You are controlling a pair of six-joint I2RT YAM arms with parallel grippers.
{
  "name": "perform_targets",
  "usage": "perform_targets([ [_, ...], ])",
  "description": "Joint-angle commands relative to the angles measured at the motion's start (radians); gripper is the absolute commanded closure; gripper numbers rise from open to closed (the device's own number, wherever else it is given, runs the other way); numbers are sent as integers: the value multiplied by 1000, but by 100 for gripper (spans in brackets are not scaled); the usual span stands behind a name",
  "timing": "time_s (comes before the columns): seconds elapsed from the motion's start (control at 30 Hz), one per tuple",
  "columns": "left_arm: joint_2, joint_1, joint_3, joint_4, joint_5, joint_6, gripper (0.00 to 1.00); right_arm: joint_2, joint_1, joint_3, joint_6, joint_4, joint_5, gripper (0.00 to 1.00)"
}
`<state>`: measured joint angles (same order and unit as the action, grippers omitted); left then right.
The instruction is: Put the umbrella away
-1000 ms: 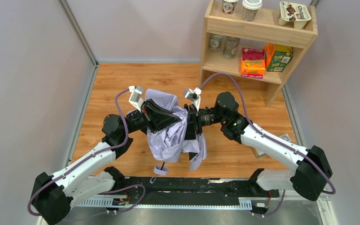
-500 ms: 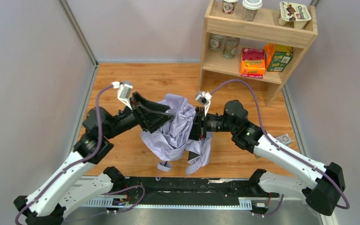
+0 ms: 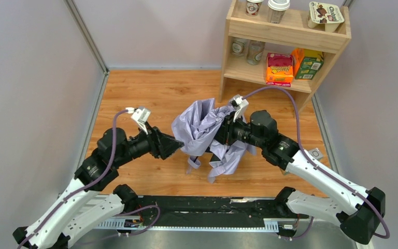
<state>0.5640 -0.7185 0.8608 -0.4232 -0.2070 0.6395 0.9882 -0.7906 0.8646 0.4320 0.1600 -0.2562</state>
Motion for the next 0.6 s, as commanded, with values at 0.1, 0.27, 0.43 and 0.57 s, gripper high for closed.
perform_targets([
  [0.1, 14, -2, -170, 200, -34, 272, 22, -26, 8, 63, -16, -51, 61, 100],
  [0.27, -78, -4, -464, 587, 70, 585, 21, -42, 8, 59, 7, -60, 61, 100],
  [0.43, -4, -4, -586, 921, 116, 704, 21, -48, 8, 60, 11, -68, 49, 100],
  [0.57, 97, -4, -602, 1151, 100, 710, 26, -49, 8, 50, 19, -88, 35, 100],
])
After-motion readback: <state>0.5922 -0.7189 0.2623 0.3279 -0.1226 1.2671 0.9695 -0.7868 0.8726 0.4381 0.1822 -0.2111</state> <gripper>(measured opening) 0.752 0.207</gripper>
